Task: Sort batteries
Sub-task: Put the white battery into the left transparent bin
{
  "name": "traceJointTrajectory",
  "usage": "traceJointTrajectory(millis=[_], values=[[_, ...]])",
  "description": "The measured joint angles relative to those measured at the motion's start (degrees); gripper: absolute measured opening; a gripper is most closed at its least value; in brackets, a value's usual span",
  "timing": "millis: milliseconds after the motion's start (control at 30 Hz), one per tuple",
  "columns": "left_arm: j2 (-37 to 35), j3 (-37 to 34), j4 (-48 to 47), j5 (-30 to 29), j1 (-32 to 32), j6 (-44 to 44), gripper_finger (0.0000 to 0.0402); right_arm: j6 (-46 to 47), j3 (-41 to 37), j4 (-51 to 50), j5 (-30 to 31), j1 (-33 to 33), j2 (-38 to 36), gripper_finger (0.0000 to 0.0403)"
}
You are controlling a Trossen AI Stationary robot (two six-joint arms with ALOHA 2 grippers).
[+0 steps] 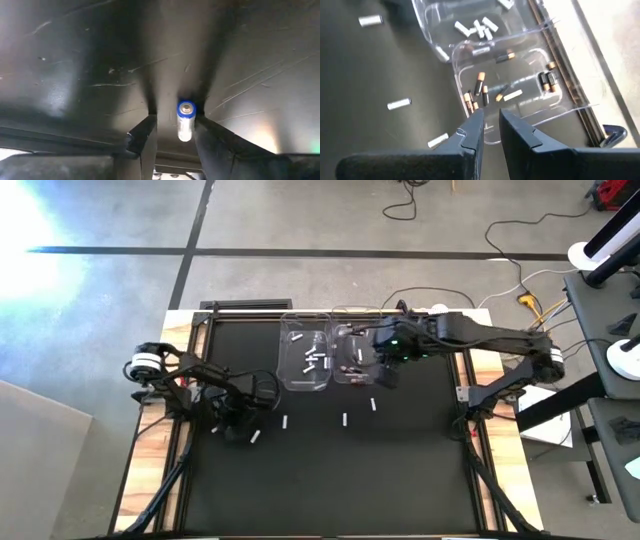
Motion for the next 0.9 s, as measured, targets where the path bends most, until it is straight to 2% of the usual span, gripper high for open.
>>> traceJointTrajectory(millis=[100, 300, 367, 533, 667, 900], values=[[1.8, 0.2, -0.1, 0.0, -1.6, -0.1, 0.0097, 2.5, -0.6, -0.3, 0.2, 0.6, -3.1, 0.0052], [2.9, 1.6, -0.4, -0.2, -1.9, -1.0, 0.0014, 8.3, -5.8, -2.0, 0.2, 3.4, -7.6, 0.0052], [2.5, 2.2, -0.5, -0.8, -2.0, -1.3, 0.0016, 11.9, -9.0, -3.0, -0.9, 5.0, -9.0, 0.0052], [1.2, 3.2, 0.1, -1.7, -2.0, -1.5, 0.0014, 19.9, -20.5, -6.0, -10.7, 10.0, -11.6, 0.0052], [0.5, 4.5, 0.7, -2.6, -2.0, -2.0, 0.0008, 23.5, -31.1, -3.6, -10.9, 12.6, -12.3, 0.0052], [-2.8, 9.2, 1.0, -5.3, -1.9, -4.1, 0.0008, 22.5, -42.7, 12.9, -10.3, 12.9, -10.2, 0.0052]])
